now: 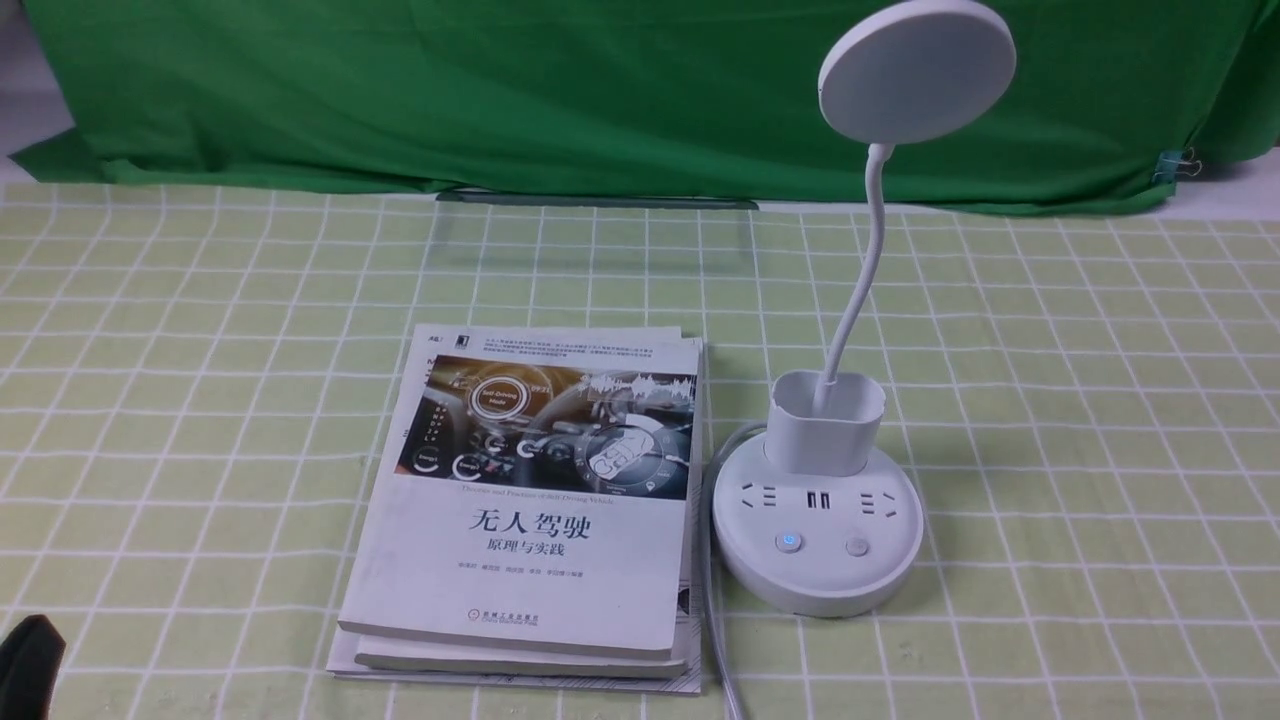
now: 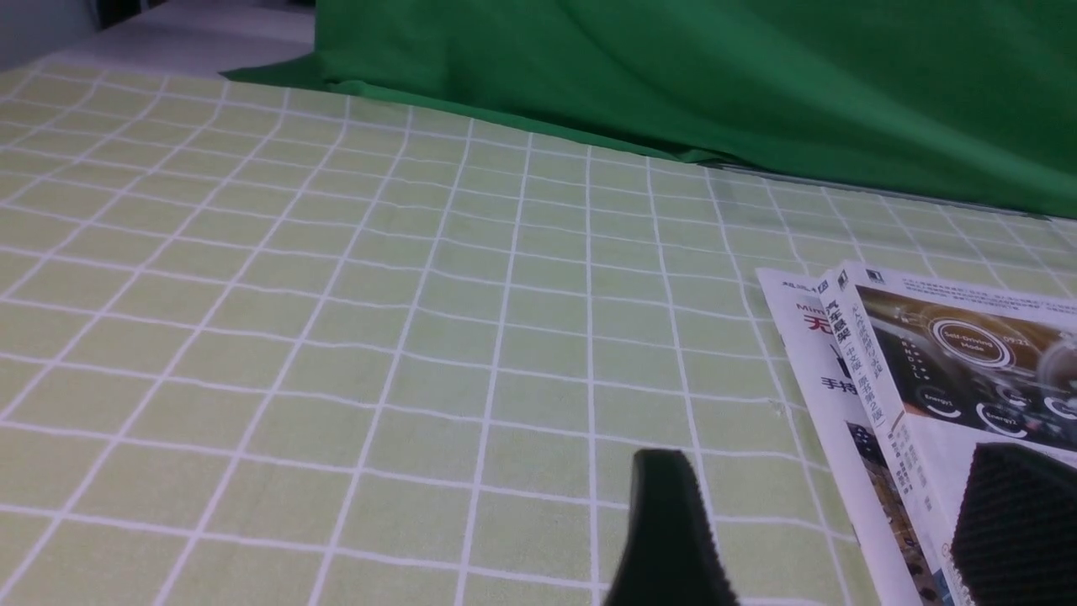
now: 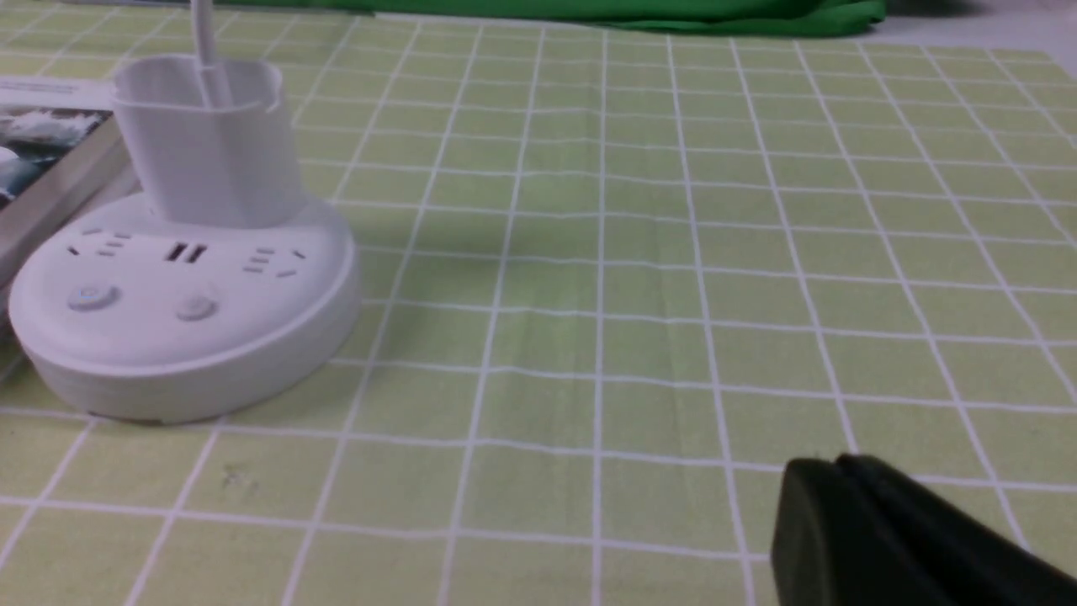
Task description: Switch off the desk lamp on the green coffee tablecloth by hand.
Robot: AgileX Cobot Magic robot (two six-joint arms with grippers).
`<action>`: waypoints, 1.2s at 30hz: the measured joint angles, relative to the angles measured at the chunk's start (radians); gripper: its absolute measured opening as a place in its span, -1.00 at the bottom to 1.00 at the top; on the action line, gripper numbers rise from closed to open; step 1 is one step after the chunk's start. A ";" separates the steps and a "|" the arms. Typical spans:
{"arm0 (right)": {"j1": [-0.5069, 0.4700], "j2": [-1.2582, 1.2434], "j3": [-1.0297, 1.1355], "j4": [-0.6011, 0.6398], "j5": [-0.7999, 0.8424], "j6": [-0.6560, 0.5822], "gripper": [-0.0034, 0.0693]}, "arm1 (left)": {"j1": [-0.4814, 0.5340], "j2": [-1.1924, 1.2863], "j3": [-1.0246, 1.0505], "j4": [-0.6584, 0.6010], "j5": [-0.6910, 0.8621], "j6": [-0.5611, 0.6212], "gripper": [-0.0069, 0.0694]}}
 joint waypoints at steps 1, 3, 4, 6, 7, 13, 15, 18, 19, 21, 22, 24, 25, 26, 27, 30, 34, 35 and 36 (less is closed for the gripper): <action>0.000 0.000 0.000 0.000 0.000 0.000 -0.78 | 0.000 0.000 0.000 0.000 0.000 0.000 0.26; 0.000 0.000 0.000 0.000 0.000 0.000 -0.78 | 0.000 0.000 0.000 0.000 0.000 0.000 0.26; 0.000 0.000 0.000 0.000 0.000 0.000 -0.78 | 0.000 0.000 0.000 0.000 0.000 0.000 0.26; 0.000 0.000 0.000 0.000 0.000 0.000 -0.77 | 0.000 0.000 0.000 0.000 0.000 0.000 0.26; 0.000 0.000 0.000 0.000 0.000 0.000 -0.76 | 0.000 0.000 0.000 0.000 0.000 0.000 0.26; 0.000 0.000 0.000 0.000 0.000 -0.001 -0.73 | 0.000 0.000 0.000 0.000 0.000 0.000 0.26; 0.000 0.000 0.000 0.000 0.000 -0.001 -0.72 | 0.000 0.000 0.000 0.000 0.000 0.000 0.26; 0.000 0.000 0.000 0.000 0.000 -0.001 -0.71 | 0.000 0.000 0.000 0.000 0.000 0.000 0.26; 0.000 0.000 0.000 0.000 0.000 -0.001 -0.71 | 0.000 0.000 0.000 0.000 0.000 0.000 0.26; 0.000 0.000 0.000 0.000 0.000 -0.001 -0.69 | 0.000 0.000 0.000 0.000 0.000 0.000 0.26; 0.000 0.000 0.000 0.000 0.000 -0.001 -0.69 | 0.000 0.000 0.000 0.000 0.000 0.000 0.26; 0.000 0.000 0.000 0.000 0.000 -0.001 -0.66 | 0.000 0.000 0.000 0.000 0.000 0.000 0.26; 0.000 0.000 0.000 0.000 0.000 -0.001 -0.66 | 0.000 0.000 0.000 0.000 0.000 0.000 0.26; 0.000 0.000 0.000 0.000 0.000 -0.001 -0.65 | 0.000 0.000 0.000 0.000 0.000 0.000 0.26; 0.000 0.000 0.000 0.000 0.000 -0.001 -0.64 | 0.000 0.000 0.000 0.000 0.000 0.000 0.26; 0.000 0.000 0.000 0.000 0.000 -0.001 -0.63 | 0.000 0.000 0.000 0.000 0.000 0.000 0.26; 0.000 0.000 0.000 0.000 0.000 0.000 -0.61 | 0.000 0.000 0.000 0.000 0.000 0.000 0.26; 0.000 0.000 0.000 0.000 0.000 0.000 -0.61 | 0.000 0.000 0.000 0.000 0.000 0.000 0.26; 0.000 0.000 0.000 0.000 0.000 0.000 -0.60 | 0.000 0.000 0.000 0.000 0.000 0.000 0.26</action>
